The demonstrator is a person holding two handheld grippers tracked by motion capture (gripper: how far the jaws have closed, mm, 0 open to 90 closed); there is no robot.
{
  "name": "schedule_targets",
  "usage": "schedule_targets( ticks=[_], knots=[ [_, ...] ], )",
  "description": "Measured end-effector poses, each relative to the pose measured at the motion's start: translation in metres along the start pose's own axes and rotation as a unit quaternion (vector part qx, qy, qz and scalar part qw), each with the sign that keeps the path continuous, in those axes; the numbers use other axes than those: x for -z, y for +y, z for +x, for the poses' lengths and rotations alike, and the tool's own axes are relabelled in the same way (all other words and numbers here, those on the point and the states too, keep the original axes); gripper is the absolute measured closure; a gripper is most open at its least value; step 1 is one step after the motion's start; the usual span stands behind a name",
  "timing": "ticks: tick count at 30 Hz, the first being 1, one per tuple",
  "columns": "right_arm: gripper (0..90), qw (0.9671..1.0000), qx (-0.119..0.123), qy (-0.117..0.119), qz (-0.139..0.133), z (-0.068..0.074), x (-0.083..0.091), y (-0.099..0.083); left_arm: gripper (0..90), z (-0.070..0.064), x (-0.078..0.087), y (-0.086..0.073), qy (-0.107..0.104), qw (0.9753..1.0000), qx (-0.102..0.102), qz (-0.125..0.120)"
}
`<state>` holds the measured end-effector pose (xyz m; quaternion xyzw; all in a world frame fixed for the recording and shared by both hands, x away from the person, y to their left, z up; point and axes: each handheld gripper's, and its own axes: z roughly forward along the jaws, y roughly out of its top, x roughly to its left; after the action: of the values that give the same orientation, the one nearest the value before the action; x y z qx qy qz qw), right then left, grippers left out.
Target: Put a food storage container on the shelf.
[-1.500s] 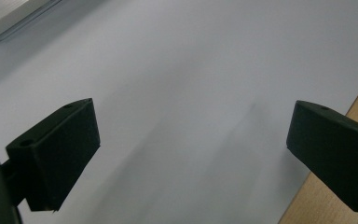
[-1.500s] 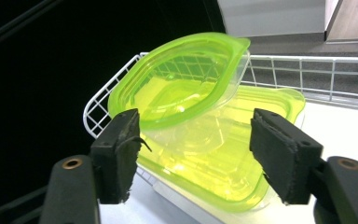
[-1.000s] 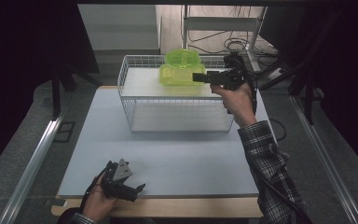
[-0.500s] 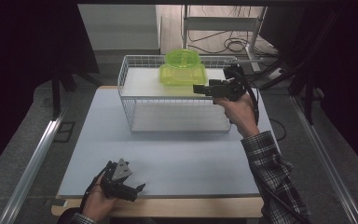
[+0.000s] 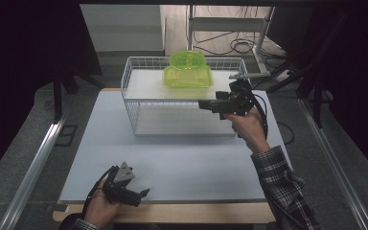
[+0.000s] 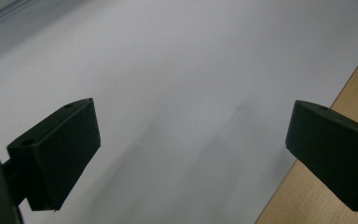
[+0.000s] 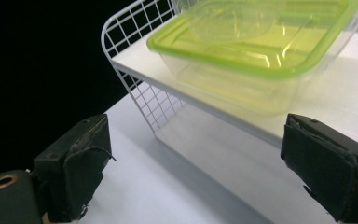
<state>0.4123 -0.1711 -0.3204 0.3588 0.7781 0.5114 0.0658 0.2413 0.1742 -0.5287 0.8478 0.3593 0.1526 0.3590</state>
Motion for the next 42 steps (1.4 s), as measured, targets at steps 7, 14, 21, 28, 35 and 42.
schedule_targets(
  ticks=[7,14,21,28,35,42],
  knots=[
    [6.9,0.9999,0.008,-0.006,0.007,0.0,-0.001,-0.016,2.6,-0.001,-0.001,0.0,0.004,0.9999,-0.011,-0.003],
    [6.2,0.9997,0.01,-0.01,0.02,-0.006,-0.005,-0.034,2.6,-0.002,-0.002,-0.001,0.008,0.9998,-0.019,-0.002],
    [5.1,0.9994,0.016,-0.014,0.029,-0.008,-0.01,-0.05,2.5,-0.003,-0.002,-0.001,0.009,0.9997,-0.022,-0.001],
    [1.7,0.9987,0.032,-0.019,0.034,-0.005,-0.013,-0.065,2.4,-0.003,-0.002,-0.001,0.01,0.9996,-0.026,0.0],
    [0.0,0.9975,0.047,-0.035,0.04,-0.003,-0.013,-0.081,2.3,-0.003,-0.003,-0.001,0.011,0.9996,-0.028,0.0],
    [0.0,0.9967,0.052,-0.038,0.05,-0.001,-0.012,-0.097,2.2,-0.003,-0.003,-0.002,0.011,0.9995,-0.029,0.0]
  ],
)
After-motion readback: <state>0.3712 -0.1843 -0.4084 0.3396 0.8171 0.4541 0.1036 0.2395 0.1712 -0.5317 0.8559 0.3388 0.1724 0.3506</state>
